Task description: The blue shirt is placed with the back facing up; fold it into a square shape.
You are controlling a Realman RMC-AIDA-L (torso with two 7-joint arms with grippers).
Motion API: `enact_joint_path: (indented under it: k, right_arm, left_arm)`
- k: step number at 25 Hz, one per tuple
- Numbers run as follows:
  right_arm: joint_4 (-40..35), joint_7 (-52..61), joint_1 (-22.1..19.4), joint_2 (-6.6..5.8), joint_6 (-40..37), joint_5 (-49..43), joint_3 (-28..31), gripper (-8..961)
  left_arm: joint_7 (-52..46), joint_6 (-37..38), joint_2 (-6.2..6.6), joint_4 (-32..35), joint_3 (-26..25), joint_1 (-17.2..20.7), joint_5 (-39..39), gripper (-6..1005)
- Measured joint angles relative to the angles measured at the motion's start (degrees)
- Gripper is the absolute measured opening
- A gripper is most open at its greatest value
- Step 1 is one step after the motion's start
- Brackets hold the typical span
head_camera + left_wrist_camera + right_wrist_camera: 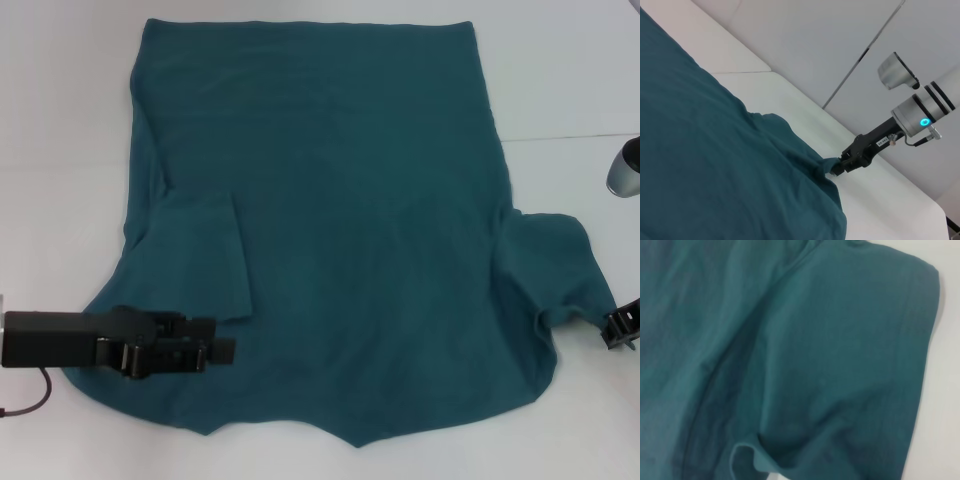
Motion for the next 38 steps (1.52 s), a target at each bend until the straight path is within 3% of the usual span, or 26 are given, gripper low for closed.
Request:
enact_joint_path:
  k: [10, 23, 38]
  right_arm:
    - [-2.08, -0.08, -0.74, 0.19, 1.70, 0.00, -0.09, 16]
    - [-17.38, -4.23, -1.35, 2.48, -0.83, -0.01, -6.19, 15]
    - [-25.39, -7.35, 0.52, 3.32, -1.73, 0.00, -21.52, 16]
  left_arm:
    - [-0.02, 0.10, 0.00, 0.04, -0.13, 0.00, -0.01, 616]
    - [-0.71, -0.07, 0.00, 0.07, -0.43, 0.00, -0.02, 615]
    - [-1.42, -0.26, 0.10, 0.03, -0.58, 0.42, -0.01, 616]
